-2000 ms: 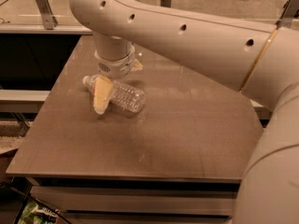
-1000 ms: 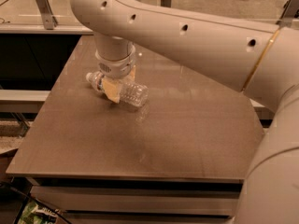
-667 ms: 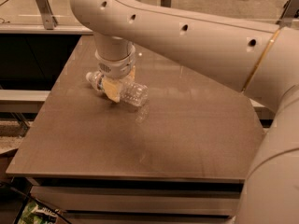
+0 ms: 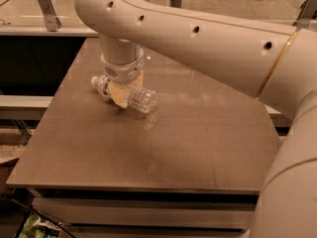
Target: Place water bottle upright
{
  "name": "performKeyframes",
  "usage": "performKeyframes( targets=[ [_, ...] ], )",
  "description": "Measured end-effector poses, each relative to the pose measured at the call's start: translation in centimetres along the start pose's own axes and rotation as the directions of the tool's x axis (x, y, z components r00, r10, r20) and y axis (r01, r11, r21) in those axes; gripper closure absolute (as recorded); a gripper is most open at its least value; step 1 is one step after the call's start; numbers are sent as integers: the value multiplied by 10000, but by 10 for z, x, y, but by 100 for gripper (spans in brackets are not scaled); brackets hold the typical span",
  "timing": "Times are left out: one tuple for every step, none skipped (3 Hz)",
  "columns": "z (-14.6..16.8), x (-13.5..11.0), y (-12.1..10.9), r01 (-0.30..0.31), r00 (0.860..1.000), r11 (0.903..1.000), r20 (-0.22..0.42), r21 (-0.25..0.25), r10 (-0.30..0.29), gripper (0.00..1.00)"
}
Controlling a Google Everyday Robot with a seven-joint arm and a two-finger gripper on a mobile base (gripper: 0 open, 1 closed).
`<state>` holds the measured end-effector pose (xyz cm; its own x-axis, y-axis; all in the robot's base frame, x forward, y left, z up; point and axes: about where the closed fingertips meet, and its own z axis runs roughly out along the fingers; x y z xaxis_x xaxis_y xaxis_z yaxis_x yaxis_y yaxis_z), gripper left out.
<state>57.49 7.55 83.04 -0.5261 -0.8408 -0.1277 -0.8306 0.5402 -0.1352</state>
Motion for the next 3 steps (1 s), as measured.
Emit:
performKeyframes(
  targets=[
    [-4,1,-2,132,9990,9999,420,11,-133,100],
    [-15,1,-8,402,9917,9990,1211,190,-422,100],
    [-33,1,-19,513,9755,9973,2113,527,-613,100]
  ],
)
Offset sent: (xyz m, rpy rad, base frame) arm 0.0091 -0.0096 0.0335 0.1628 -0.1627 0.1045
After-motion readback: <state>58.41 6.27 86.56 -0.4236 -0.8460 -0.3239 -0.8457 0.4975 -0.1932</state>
